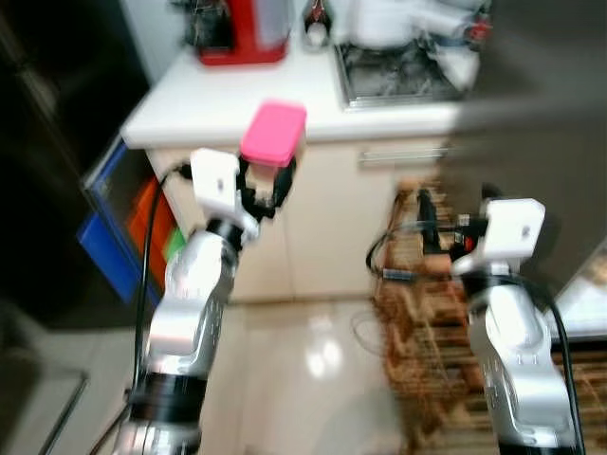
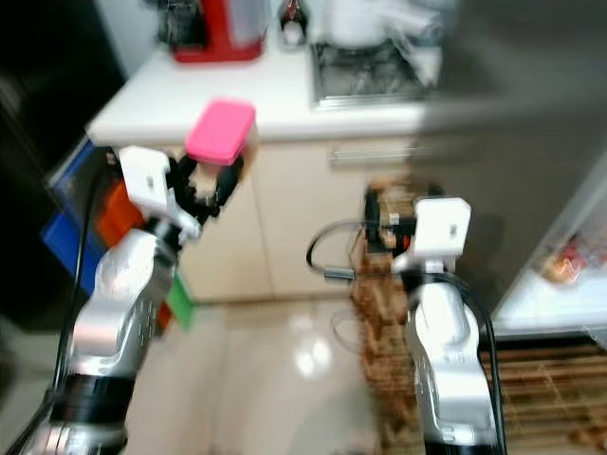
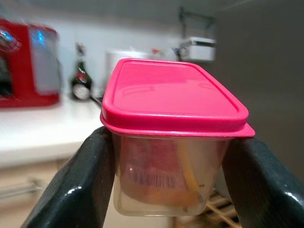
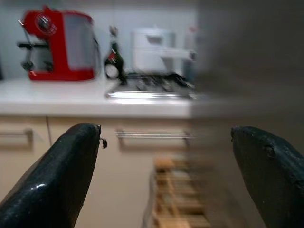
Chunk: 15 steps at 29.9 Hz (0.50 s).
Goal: Restocking fridge
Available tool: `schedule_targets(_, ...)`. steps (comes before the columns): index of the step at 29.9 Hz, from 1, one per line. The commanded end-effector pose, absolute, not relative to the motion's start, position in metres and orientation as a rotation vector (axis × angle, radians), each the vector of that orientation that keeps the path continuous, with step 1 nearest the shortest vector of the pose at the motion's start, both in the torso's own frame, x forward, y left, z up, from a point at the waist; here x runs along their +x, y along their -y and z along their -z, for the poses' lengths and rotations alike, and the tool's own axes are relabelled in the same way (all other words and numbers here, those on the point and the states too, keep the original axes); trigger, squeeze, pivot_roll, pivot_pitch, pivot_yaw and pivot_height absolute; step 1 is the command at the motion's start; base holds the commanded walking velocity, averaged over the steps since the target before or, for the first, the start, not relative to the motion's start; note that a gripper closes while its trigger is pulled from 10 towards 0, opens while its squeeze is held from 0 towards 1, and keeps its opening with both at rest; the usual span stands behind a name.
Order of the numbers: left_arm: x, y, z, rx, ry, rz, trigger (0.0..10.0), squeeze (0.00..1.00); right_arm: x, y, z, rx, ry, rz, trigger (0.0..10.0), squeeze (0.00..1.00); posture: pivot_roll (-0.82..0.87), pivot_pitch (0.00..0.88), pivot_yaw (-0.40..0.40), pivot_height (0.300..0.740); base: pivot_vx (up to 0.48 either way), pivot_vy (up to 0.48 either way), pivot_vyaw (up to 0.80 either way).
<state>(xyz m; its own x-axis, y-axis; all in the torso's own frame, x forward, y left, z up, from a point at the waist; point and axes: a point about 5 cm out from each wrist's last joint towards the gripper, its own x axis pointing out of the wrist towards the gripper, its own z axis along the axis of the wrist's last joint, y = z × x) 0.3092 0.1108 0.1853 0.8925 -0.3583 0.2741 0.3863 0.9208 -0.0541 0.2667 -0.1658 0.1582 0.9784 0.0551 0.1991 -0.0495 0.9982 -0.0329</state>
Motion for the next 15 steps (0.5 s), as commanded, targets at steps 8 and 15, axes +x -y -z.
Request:
schedule_targets(8,0.3093,-0.115,-0.19,-0.104,0.291,0.38,0.0,0.0,0.2679,0.1629,-0.162,-0.007,0.219,-0.072,10.0,0.0,-0.13,0.0,0.087,0.74,0.0,0.0,0.0)
schedule_targets(15,0.3027,-0.114,-0.1925,-0.102,0.322,0.411,0.0,0.0,0.2677,0.1635,-0.1603,-0.01,0.214,-0.077,10.0,0.0,-0.12,0.0,0.084,0.74,0.0,0.0,0.0)
